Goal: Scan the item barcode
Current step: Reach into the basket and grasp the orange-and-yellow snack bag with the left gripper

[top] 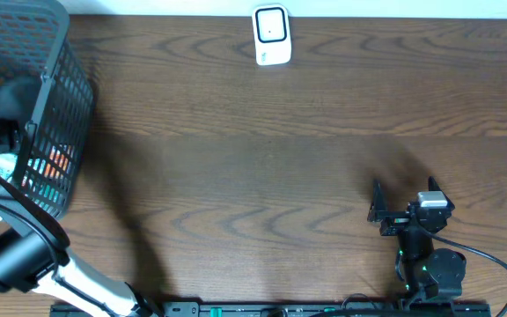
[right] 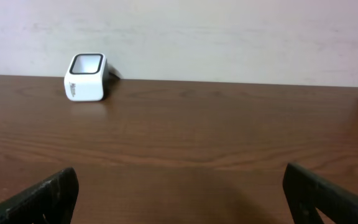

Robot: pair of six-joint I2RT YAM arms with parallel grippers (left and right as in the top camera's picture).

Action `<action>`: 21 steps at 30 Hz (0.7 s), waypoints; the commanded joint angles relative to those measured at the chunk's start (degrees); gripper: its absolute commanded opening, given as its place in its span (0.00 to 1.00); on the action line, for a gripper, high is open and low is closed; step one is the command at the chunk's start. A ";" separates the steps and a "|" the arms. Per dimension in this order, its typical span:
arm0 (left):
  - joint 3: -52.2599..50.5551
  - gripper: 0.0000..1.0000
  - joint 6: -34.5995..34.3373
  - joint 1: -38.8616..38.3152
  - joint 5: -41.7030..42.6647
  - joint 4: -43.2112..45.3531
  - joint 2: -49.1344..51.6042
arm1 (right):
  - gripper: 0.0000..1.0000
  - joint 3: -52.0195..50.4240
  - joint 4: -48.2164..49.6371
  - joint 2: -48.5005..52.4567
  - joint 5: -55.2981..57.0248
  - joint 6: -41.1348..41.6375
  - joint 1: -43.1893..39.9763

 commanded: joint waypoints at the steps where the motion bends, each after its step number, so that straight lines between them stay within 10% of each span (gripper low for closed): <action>1: -0.85 0.98 1.22 2.27 -0.50 -0.37 3.67 | 0.99 -0.04 -0.33 -0.37 0.46 0.59 -0.15; 9: -0.85 0.96 0.74 4.92 1.16 -0.55 8.22 | 0.99 -0.04 -0.33 -0.37 0.44 0.59 -0.15; 19: -0.59 0.12 -7.08 4.85 5.14 -0.52 6.67 | 0.99 -0.04 -0.33 -0.37 0.46 0.59 -0.15; 21: -0.17 0.08 -11.82 4.63 5.35 -0.52 4.48 | 0.99 -0.04 -0.33 -0.37 0.46 0.59 -0.15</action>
